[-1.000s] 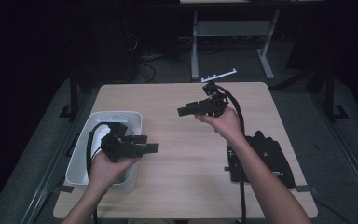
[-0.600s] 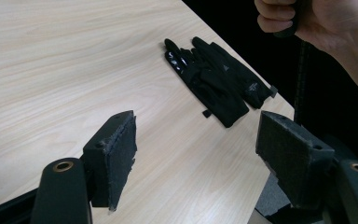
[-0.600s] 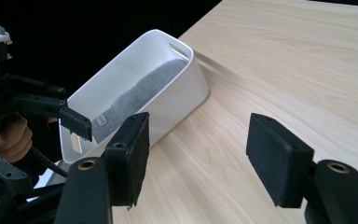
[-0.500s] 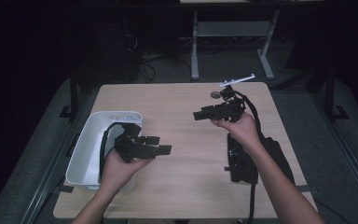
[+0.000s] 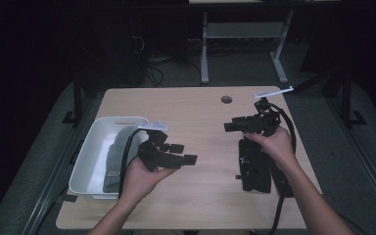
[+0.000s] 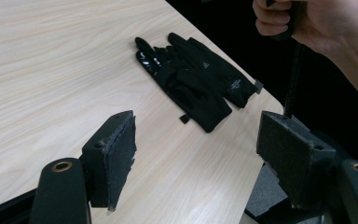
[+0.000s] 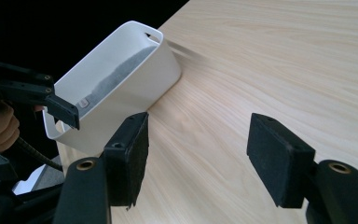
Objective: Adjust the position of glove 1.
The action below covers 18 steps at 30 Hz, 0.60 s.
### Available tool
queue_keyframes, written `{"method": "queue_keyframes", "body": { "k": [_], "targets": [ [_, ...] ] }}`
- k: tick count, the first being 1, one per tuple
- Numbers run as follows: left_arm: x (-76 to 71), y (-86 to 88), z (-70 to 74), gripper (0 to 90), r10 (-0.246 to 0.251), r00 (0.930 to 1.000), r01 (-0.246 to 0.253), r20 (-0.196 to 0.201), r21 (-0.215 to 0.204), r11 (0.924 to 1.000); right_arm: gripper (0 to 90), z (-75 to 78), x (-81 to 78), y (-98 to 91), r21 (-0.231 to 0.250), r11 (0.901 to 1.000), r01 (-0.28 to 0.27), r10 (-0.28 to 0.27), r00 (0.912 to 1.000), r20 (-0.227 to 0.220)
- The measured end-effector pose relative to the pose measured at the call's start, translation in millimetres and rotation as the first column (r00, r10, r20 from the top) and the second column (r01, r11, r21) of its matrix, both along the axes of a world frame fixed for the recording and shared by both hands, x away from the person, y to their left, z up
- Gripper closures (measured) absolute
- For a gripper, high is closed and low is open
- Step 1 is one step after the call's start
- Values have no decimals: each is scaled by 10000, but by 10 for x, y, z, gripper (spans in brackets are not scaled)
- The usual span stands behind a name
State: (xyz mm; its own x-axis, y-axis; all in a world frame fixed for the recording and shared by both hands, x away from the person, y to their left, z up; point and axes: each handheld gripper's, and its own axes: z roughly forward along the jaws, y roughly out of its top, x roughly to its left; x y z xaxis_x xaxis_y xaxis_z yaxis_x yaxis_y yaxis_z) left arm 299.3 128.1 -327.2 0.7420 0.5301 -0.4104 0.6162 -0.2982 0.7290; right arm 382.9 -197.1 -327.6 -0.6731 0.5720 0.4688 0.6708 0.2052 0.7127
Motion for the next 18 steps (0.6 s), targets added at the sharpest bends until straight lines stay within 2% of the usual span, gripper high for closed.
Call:
{"method": "queue_keyframes", "body": {
  "k": [10, 18],
  "targets": [
    [9, -214, -84, 274, -335, 9994, 335, 11, 208, 9992, 379, -125, -165, -389, -159, 9986, 503, -505, 9987, -81],
    [12, -371, -159, 273, -474, 9988, 476, -133, 92, 9988, 380, -263, -270, -651, -122, 9960, 888, -891, 9958, -211]
  ]
}}
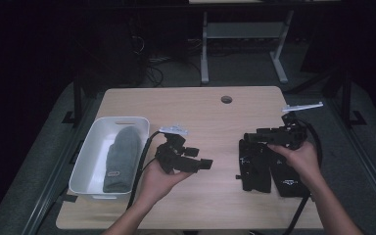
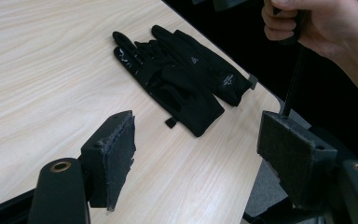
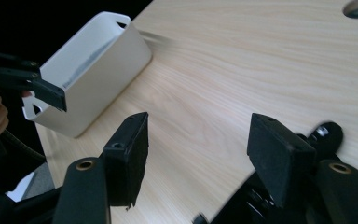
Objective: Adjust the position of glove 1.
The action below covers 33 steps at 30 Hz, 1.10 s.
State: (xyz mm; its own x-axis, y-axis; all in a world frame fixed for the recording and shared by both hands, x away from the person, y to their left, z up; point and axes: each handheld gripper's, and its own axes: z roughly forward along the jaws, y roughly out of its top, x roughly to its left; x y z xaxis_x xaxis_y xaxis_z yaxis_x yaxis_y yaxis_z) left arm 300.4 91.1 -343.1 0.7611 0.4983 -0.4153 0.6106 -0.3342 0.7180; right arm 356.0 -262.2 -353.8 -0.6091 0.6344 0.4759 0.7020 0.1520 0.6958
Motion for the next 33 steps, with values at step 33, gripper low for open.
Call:
{"method": "queue_keyframes", "body": {
  "k": [33],
  "targets": [
    [-28, -503, -315, 257, -832, 9959, 834, -361, 36, 9965, 432, -699, -441, -774, -1364, 9807, 1399, -1447, 9891, -260]
  ]
}}
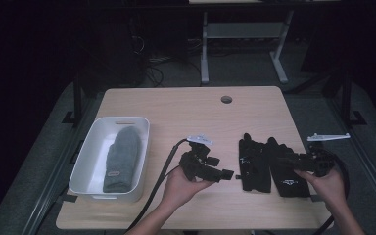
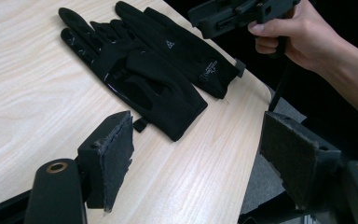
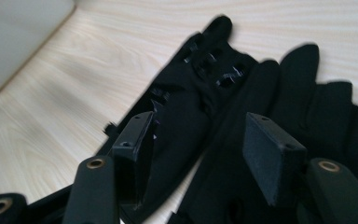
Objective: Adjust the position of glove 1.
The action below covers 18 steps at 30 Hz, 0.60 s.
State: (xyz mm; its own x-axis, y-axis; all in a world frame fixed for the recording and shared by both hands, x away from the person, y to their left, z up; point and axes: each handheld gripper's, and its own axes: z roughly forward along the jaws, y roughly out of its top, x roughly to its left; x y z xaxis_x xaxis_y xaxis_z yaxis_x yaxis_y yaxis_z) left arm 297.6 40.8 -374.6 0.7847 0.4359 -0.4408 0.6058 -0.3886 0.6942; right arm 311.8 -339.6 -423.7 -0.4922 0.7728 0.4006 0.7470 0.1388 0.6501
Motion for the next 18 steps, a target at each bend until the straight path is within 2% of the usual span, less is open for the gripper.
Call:
{"method": "queue_keyframes", "body": {
  "k": [4, 10, 14, 18],
  "targets": [
    [1, -2, -4, 257, 21, 10000, -21, 12, -24, 10000, 446, -81, -19, -48, -290, 9995, 103, -106, 9999, -116],
    [-1, -29, -37, 257, -32, 10000, 32, -23, -16, 10000, 452, -173, -38, -107, -968, 9950, 232, -251, 9995, -178],
    [0, -41, -68, 257, -56, 9999, 57, -97, 41, 10000, 445, -250, -54, -142, -1695, 9851, 298, -328, 9993, -150],
    [-7, -53, -97, 257, -107, 9998, 108, -141, 33, 9999, 442, -318, -63, -159, -2092, 9775, 281, -271, 9996, 76]
  ]
}}
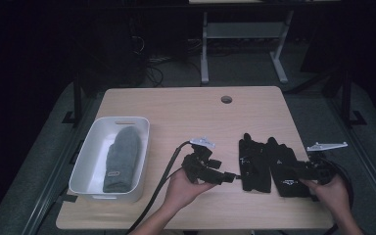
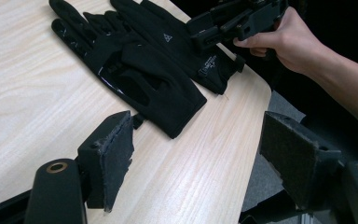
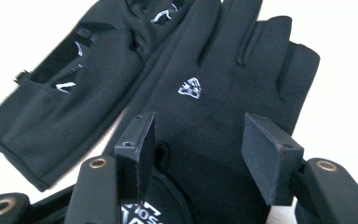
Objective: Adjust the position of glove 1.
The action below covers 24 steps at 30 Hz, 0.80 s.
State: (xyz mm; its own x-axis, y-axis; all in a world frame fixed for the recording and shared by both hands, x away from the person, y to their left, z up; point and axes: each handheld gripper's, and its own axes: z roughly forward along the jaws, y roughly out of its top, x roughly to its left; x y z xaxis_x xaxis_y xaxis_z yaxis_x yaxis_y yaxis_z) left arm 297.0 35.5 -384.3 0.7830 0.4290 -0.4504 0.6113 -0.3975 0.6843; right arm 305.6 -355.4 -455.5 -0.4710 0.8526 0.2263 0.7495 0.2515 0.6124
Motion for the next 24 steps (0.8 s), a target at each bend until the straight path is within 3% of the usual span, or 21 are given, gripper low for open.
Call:
{"method": "queue_keyframes", "body": {
  "k": [5, 10, 13, 18, 24],
  "targets": [
    [-9, -3, -13, 257, 21, 10000, -21, -24, -9, 10000, 448, -45, -26, 53, -401, 9992, -38, 40, 10000, 50],
    [-35, 10, -36, 258, 81, 9999, -81, 75, -55, 10000, 503, -55, -66, 170, -1478, 9890, -13, 73, 9992, 402],
    [-51, 15, -66, 258, 44, 10000, -44, 35, -4, 10000, 564, -53, -75, 212, -1816, 9833, 92, 6, 9985, 542],
    [-51, 27, -78, 258, 41, 10000, -41, -2, 1, 10000, 732, -39, -80, 249, -1749, 9846, -26, 110, 9988, 470],
    [-40, 48, -66, 259, 130, 9999, -130, -1, -1, 9999, 782, -19, -72, 192, -1032, 9941, 333, -321, 9994, 130]
  ]
}}
